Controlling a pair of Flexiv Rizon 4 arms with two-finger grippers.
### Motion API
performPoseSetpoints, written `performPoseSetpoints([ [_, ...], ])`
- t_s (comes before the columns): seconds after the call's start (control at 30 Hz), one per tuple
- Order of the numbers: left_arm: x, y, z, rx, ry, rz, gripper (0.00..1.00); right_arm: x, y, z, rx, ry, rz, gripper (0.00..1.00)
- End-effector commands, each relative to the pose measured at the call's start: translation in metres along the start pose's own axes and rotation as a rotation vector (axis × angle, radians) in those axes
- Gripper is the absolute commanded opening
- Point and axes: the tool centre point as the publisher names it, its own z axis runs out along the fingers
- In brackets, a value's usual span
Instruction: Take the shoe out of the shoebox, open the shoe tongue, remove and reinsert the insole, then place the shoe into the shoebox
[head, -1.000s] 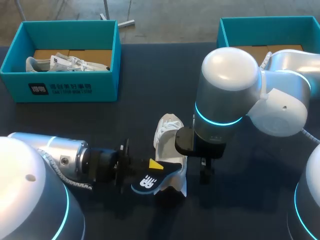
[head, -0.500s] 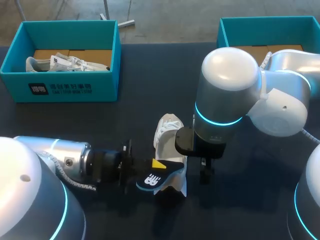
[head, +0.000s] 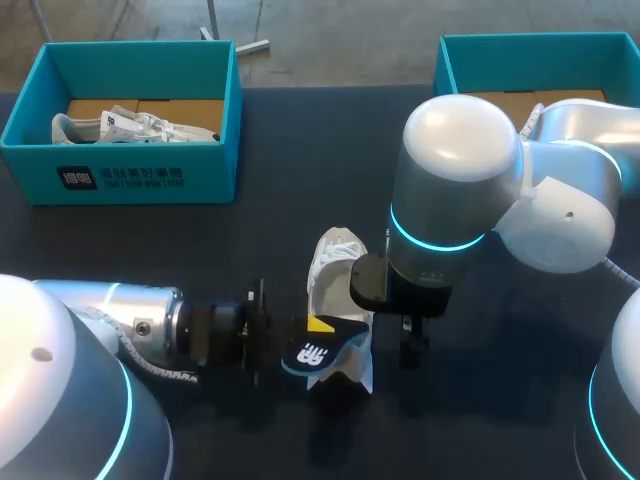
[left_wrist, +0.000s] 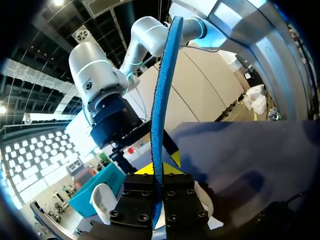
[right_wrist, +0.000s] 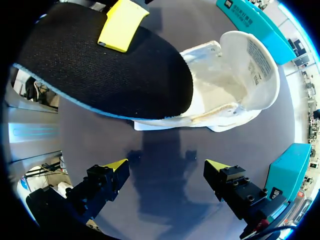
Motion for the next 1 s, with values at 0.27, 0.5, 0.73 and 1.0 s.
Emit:
performPoseSetpoints([
  [0.27, -0.002, 0.009, 0.0, -0.035, -0.024, 0.0, 0.0, 0.0, 0.001, 0.002, -0.001, -0.001, 0.001, 1.0],
  [0.5, -0.004, 0.015, 0.001, -0.047, -0.025, -0.004, 0.0, 0.0, 0.001, 0.002, -0.001, -0.001, 0.001, 1.0],
  [0.73, -0.004, 0.019, 0.004, -0.065, -0.014, 0.013, 0.0, 0.0, 0.001, 0.002, -0.001, -0.001, 0.001, 1.0],
  [1.0, -0.006, 0.028, 0.007, -0.092, -0.019, 0.028, 0.0, 0.0, 0.001, 0.002, -0.001, -0.001, 0.001, 1.0],
])
